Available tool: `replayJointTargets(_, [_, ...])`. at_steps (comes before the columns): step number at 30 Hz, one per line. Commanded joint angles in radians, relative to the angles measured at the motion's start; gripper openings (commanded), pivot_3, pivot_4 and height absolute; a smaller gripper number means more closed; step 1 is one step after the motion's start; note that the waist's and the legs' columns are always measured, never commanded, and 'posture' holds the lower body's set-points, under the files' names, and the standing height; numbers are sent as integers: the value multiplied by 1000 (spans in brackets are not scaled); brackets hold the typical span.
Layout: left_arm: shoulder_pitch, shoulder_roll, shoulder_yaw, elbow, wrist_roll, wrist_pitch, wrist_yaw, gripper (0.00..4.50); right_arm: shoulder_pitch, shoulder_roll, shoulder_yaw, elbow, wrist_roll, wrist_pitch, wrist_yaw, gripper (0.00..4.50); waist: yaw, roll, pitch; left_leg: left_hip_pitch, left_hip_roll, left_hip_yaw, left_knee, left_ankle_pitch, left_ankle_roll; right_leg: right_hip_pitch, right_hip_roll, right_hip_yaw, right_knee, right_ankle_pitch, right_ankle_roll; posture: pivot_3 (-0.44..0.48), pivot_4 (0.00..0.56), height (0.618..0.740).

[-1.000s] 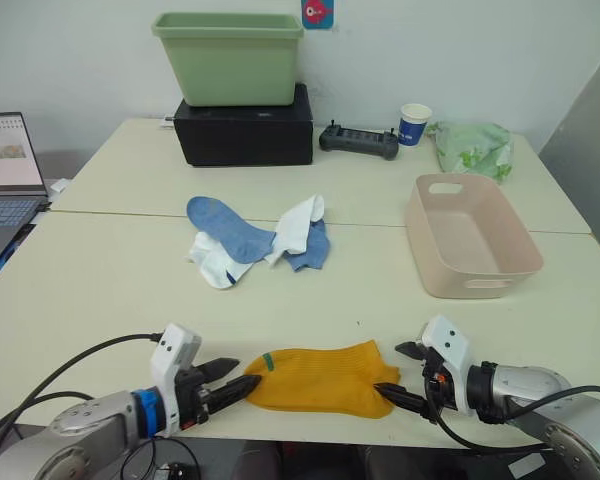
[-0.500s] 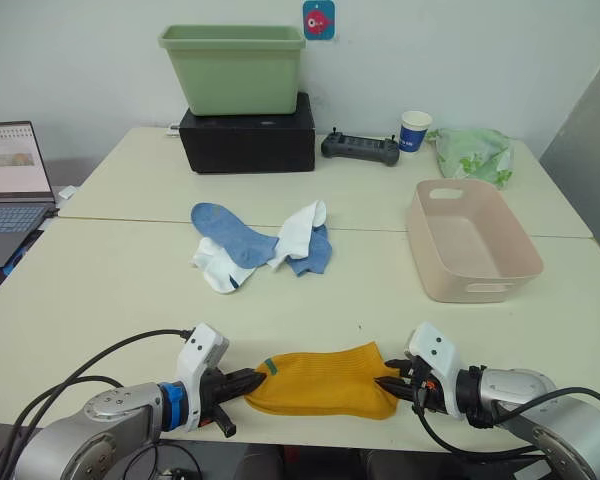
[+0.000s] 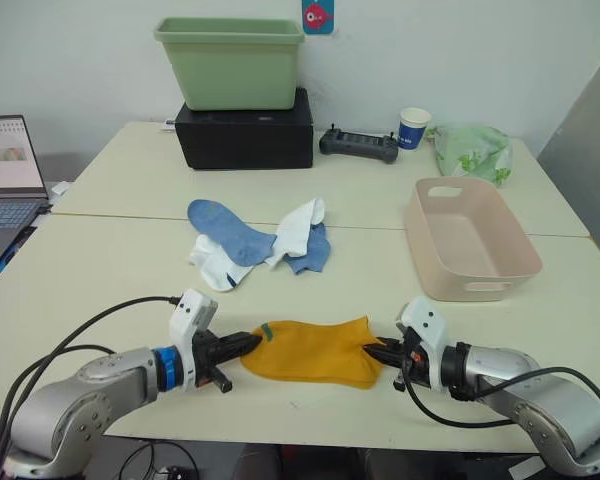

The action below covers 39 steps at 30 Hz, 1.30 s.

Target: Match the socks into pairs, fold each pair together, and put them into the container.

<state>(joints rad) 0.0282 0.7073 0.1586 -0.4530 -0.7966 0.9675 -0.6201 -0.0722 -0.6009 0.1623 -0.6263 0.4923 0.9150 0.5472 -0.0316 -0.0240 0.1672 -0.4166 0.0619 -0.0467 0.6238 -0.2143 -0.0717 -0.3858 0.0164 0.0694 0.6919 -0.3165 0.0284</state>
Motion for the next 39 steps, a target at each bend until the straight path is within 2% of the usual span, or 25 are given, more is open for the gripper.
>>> replayJointTargets(1, [-51, -6, -76, 53, 68, -43, -19, 0, -36, 5, -17, 24, -14, -2, -14, 61, 0, 0, 0, 0, 0, 0, 0, 0, 0, 0, 0, 0, 0, 0, 0, 0, 150, 730])
replayJointTargets(4, [-101, -12, -152, 144, 143, -81, -37, 0, -58, 4, -7, 53, -27, 28, -33, 61, 0, 0, 1, 0, 0, 0, 0, 0, 0, 0, 0, -1, 1, 0, 0, 0, 150, 730])
replayJointTargets(8, [-127, -22, -152, 202, 176, -109, -46, 0, -63, 9, -3, 46, -20, 49, -29, 61, 1, 1, 1, 0, 0, 0, 0, 0, 0, 0, 0, 0, 2, 0, 0, 0, 150, 730])
replayJointTargets(12, [-106, -1, -74, 165, 134, -123, -75, 907, -34, 5, -27, 20, -33, 35, -39, 1067, 0, 0, 1, 0, 0, 0, 1, 0, 0, 0, 0, 0, 2, 0, 0, 0, 150, 730])
replayJointTargets(18, [-31, 6, 49, 85, 84, -131, -78, 2817, 17, 4, -73, -14, -18, 9, -20, 3182, -3, 1, 1, 0, 1, 0, 0, 0, 0, -1, 1, 0, 3, 0, 0, 0, 150, 730])
replayJointTargets(19, [-28, 7, 63, 77, 78, -131, -79, 3014, 21, 9, -80, -15, -20, 3, -24, 3430, -2, 1, 2, 0, 1, 0, 0, 0, 0, -2, 1, 0, 3, 0, 0, 0, 150, 730])
replayJointTargets(20, [-24, 17, 70, 67, 84, -147, -93, 3062, 25, 15, -92, -15, -21, -3, -30, 3869, -1, 0, 2, 0, 1, 0, 0, 0, 0, -2, 1, 0, 3, 0, 0, 0, 150, 730])
replayJointTargets(22, [-24, 30, 77, 43, 88, -176, -123, 3062, 36, 23, -118, -16, -13, -16, -28, 4476, -1, 0, 2, 0, 1, 0, 0, 0, 0, -1, 0, 0, 3, 0, 0, 0, 150, 730])
replayJointTargets(26, [-53, 44, 37, 3, 93, -221, -184, 3062, 61, 31, -159, -27, -2, -44, -20, 4476, 0, 0, 2, 0, 0, 1, 0, 0, 0, -1, 0, 0, 3, 0, 0, 0, 150, 730])
replayJointTargets(30, [-101, 52, -41, -18, 77, -201, -247, 1854, 89, 44, -197, -39, 16, -73, -20, 4500, 0, 0, 2, 0, 0, 1, 0, 0, 0, -1, 0, 0, 3, 0, 0, 0, 150, 730])
replayJointTargets(35, [-168, 21, -211, 65, 192, -257, -282, 206, 114, 43, -176, -34, -4, -73, -40, 4500, -1, 0, 3, 0, 0, 1, 0, 0, 0, -1, 0, 1, 3, 0, 0, 0, 150, 730])
replayJointTargets(36, [-182, 9, -245, 95, 221, -276, -284, 7, 119, 50, -163, -32, -11, -76, -47, 4500, -1, 0, 3, 0, 0, 1, 0, 0, 0, -1, 1, 1, 4, 0, 0, 0, 150, 730])
replayJointTargets(39, [-221, -27, -312, 180, 299, -331, -277, 7, 131, 70, -128, -27, -28, -78, -70, 4500, -2, -1, 3, 0, 0, 0, 0, 0, 0, -1, 1, 0, 4, 0, 0, 0, 150, 730])
